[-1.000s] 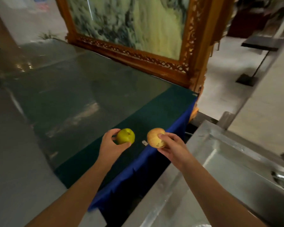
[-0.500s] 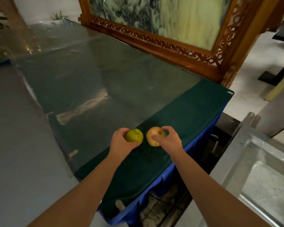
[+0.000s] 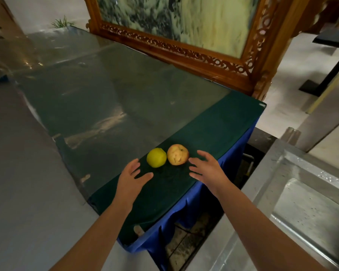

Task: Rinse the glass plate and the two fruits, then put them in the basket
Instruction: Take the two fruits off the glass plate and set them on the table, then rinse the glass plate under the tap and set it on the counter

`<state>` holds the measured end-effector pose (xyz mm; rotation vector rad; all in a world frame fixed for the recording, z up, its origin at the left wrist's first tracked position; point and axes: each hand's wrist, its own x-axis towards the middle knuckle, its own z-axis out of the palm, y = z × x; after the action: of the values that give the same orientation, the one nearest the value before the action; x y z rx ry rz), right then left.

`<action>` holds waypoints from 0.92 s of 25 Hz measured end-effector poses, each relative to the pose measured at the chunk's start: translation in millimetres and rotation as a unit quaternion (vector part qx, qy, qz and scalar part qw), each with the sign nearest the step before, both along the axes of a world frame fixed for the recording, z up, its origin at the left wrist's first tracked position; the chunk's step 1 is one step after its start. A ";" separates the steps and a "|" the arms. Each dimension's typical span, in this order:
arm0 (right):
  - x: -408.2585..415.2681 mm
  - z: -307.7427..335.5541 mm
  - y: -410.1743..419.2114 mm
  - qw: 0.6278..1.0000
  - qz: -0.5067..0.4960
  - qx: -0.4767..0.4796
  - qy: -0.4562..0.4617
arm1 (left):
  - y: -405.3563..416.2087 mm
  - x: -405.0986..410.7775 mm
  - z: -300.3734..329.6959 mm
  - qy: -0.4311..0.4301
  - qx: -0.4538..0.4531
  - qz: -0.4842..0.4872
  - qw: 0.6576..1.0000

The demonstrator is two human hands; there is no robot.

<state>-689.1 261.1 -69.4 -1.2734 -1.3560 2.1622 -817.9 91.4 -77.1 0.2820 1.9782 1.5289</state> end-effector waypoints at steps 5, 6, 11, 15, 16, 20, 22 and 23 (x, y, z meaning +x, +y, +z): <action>95.7 -2.1 5.1 0.972 -0.068 -0.171 0.148 | 32.7 95.8 27.4 -0.066 0.126 -0.022 0.990; 122.4 -7.9 7.8 0.971 -0.083 -0.170 0.147 | 45.6 123.9 27.9 -0.086 0.131 -0.049 0.986; 291.2 -69.8 10.9 0.958 -0.226 -0.142 0.106 | 83.6 255.9 -29.6 -0.142 0.023 -0.209 0.967; 409.0 -147.2 -14.1 0.951 -0.291 -0.101 -0.034 | 90.9 328.2 -118.5 -0.175 -0.119 -0.293 0.932; 430.5 -169.9 -22.1 0.953 -0.278 -0.087 -0.086 | 90.0 343.2 -146.2 -0.165 -0.157 -0.308 0.924; 476.2 -252.7 -47.2 0.895 -0.167 0.035 -0.413 | 79.9 367.8 -241.2 -0.064 -0.313 -0.328 0.889; 485.3 -284.7 -58.9 0.885 -0.148 0.028 -0.441 | 73.6 371.4 -277.4 -0.022 -0.366 -0.341 0.866; 486.6 -297.1 -62.1 0.889 -0.153 0.009 -0.432 | 71.9 370.7 -292.0 -0.011 -0.383 -0.339 0.859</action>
<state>-202.4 199.1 -366.5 -2.4084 -1.2817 1.3738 -447.2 163.3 -369.1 0.5315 1.9862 0.2579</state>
